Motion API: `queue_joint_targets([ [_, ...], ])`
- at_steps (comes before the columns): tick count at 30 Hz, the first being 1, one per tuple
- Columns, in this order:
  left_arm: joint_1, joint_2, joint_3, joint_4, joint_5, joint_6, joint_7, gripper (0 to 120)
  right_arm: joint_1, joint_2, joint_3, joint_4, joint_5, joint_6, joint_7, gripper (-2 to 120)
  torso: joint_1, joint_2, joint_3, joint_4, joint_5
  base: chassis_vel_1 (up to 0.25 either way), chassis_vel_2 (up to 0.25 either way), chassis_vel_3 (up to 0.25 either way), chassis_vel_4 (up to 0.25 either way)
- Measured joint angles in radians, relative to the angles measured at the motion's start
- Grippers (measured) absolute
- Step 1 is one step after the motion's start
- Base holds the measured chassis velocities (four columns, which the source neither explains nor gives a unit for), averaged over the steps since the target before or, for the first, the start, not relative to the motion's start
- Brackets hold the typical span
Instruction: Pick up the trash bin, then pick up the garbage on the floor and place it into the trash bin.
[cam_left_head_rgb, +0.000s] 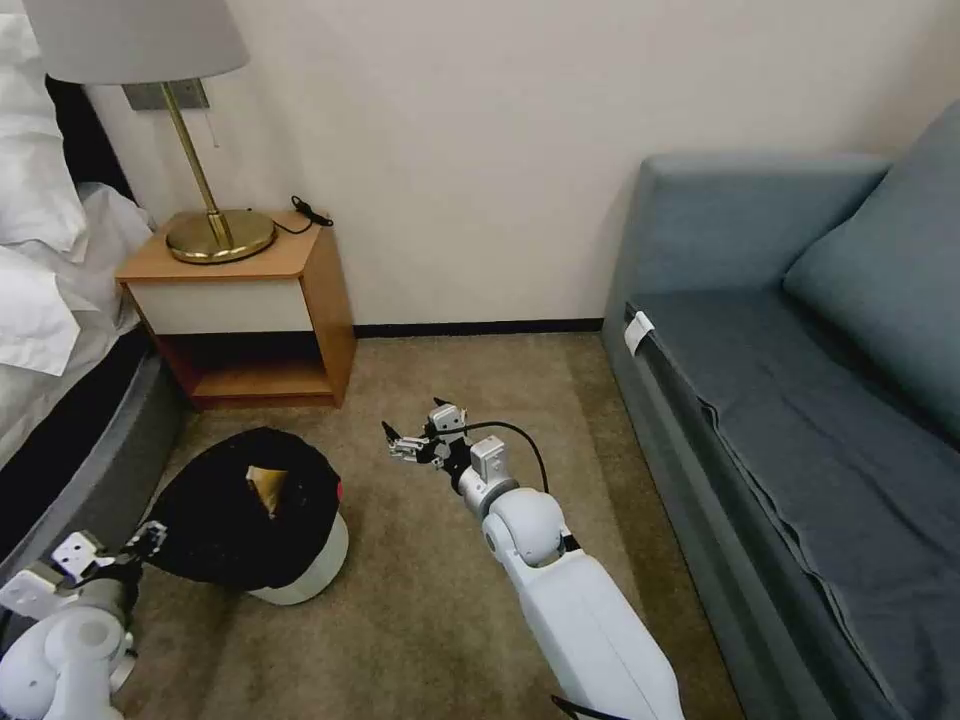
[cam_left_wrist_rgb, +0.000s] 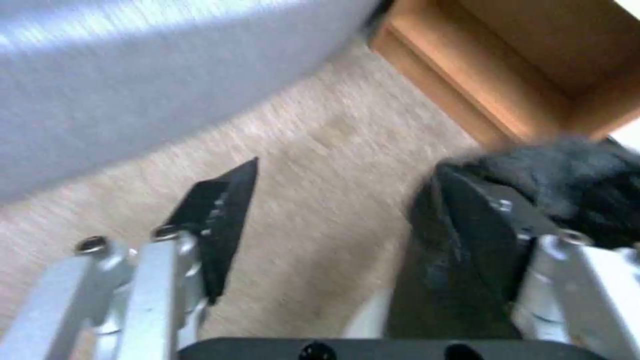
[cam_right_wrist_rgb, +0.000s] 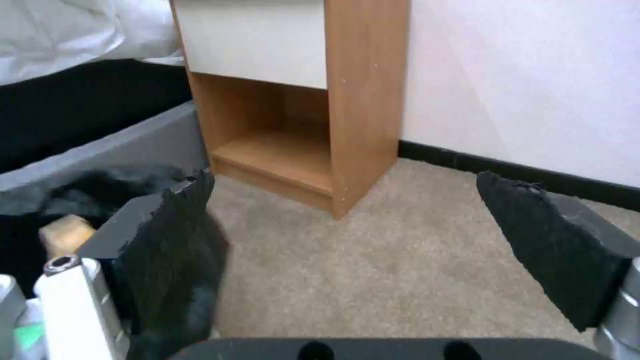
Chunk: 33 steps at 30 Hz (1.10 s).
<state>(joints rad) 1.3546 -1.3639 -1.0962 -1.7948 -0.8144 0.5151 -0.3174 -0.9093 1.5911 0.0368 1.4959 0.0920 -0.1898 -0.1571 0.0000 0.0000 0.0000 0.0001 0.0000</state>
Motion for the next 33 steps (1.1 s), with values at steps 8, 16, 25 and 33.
queue_joint_targets([
  [8,0.024,0.001,-0.023,-0.068,0.045,-0.031,0.007,100,-0.027,0.008,0.002,0.01,-0.01,0.01,-0.009,100,0.0,0.0,0.0,-0.0001,0.0,0.0,0.0,0.0,0.0],
  [16,0.055,0.016,-0.025,-0.195,0.258,-0.152,0.118,100,-0.054,0.017,0.054,0.044,0.106,-0.002,0.026,100,0.0,0.0,0.0,0.0,0.0002,0.0,0.0,0.0,0.0],
  [25,0.055,0.067,0.104,-0.218,0.526,-0.266,0.272,100,-0.082,0.018,0.125,0.063,0.303,-0.038,0.107,100,0.0,0.0,0.0,-0.0001,0.0002,0.0,0.0,0.0,0.0],
  [33,0.037,0.079,0.229,-0.18,0.586,-0.275,0.283,100,-0.084,0.018,0.188,0.02,0.376,-0.046,0.164,100,0.0,0.0,0.0,-0.0001,0.0001,0.0,0.0,0.0,0.0],
])
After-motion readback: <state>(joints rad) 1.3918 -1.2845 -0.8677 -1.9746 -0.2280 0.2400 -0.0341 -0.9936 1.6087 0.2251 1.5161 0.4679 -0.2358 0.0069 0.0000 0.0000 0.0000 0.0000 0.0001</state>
